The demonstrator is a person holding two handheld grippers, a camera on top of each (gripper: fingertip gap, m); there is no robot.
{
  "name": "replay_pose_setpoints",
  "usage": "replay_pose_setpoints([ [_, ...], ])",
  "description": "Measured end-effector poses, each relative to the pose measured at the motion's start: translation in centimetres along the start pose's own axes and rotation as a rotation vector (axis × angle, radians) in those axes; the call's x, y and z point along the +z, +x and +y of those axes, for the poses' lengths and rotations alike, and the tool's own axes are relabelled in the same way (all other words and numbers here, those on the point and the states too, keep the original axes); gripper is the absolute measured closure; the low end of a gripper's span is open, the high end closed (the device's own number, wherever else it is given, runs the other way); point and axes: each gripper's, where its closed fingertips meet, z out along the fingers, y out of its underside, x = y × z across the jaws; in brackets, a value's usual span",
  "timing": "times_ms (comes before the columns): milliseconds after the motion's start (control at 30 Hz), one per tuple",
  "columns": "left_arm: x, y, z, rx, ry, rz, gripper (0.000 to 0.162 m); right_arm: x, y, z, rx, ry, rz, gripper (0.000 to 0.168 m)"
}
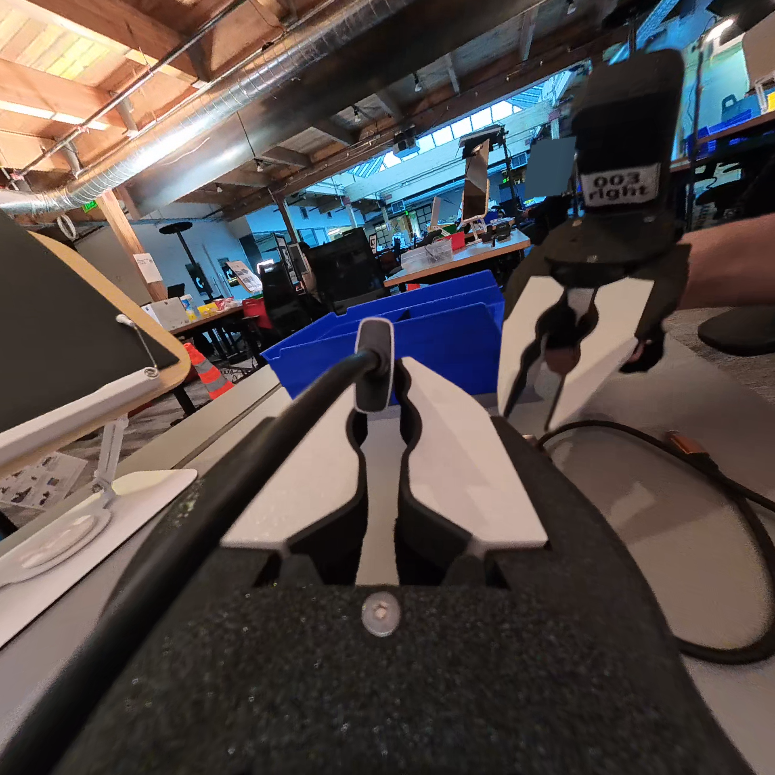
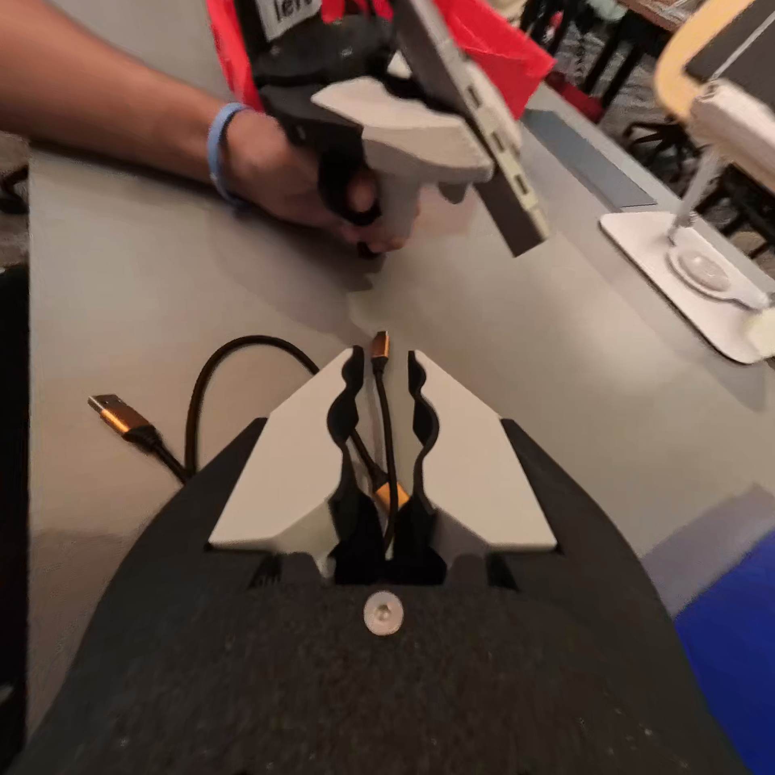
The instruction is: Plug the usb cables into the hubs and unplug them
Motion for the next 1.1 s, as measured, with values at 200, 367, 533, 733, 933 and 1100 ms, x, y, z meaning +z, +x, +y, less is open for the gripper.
replay_pose_setpoints([
  [200,-0.2,-0.4,-0.1,0.012,0.009,-0.016,0.153,3.9,-0.7,2.4,-0.195,-0.185,-0.083,0.147],
  [367,-0.5,-1.2,-0.3,-0.028,0.024,-0.035,0.153,5.0,-0.4,3.7,-0.27,-0.26,-0.048,0.149],
  [533,-0.4,-1.0,-0.2,-0.011,0.018,-0.033,0.153,5.0,0.1,3.4,-0.29,-0.234,0.004,0.162],
  [733,-0.3,-0.1,0.0,0.281,-0.036,-0.066,0.153,0.0,2.0,-1.9,0.1,-0.091,-0.015,0.163],
  [933,0.3,1.3,1.3,0.694,-0.158,-0.091,0.152,-3.0,2.8,-3.7,0.345,-0.101,-0.091,0.163],
  [1100,0.6,2.2,2.3,0.868,-0.215,-0.058,0.152,-2.1,1.5,-3.3,0.369,-0.142,-0.168,0.163],
])
